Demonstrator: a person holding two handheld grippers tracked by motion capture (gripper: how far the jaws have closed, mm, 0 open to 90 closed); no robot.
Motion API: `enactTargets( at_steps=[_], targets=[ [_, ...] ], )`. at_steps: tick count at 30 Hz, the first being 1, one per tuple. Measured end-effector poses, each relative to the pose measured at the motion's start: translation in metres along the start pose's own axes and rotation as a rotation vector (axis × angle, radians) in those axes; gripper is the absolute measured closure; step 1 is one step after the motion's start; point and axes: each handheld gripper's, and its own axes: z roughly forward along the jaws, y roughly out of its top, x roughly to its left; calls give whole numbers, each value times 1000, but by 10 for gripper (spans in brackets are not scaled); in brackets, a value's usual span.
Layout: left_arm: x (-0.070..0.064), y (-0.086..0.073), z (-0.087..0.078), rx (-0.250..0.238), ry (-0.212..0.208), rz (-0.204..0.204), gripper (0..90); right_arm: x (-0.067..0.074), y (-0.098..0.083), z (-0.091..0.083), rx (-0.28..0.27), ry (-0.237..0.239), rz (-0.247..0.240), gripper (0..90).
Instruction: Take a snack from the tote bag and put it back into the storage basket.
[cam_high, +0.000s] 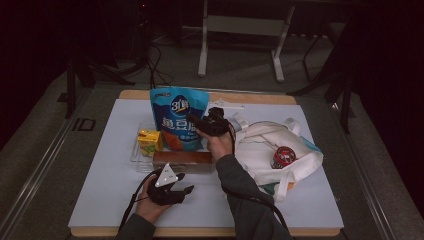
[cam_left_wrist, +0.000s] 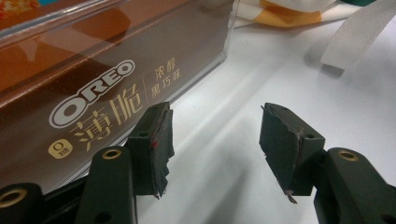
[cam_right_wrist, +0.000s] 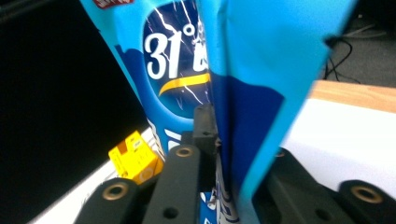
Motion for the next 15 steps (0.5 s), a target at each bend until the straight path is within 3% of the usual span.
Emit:
enactTargets(
  at_steps=[3, 8, 15],
  targets=[
    [0, 0, 0, 3, 0, 2, 440, 0, 1, -5, 49, -10, -42, 724],
    [0, 0, 0, 2, -1, -2, 439, 2, 4, -16, 115, -39, -154, 630],
    [0, 0, 0, 7, 1, 3, 439, 1, 2, -38, 180, -32, -266, 598]
  ],
)
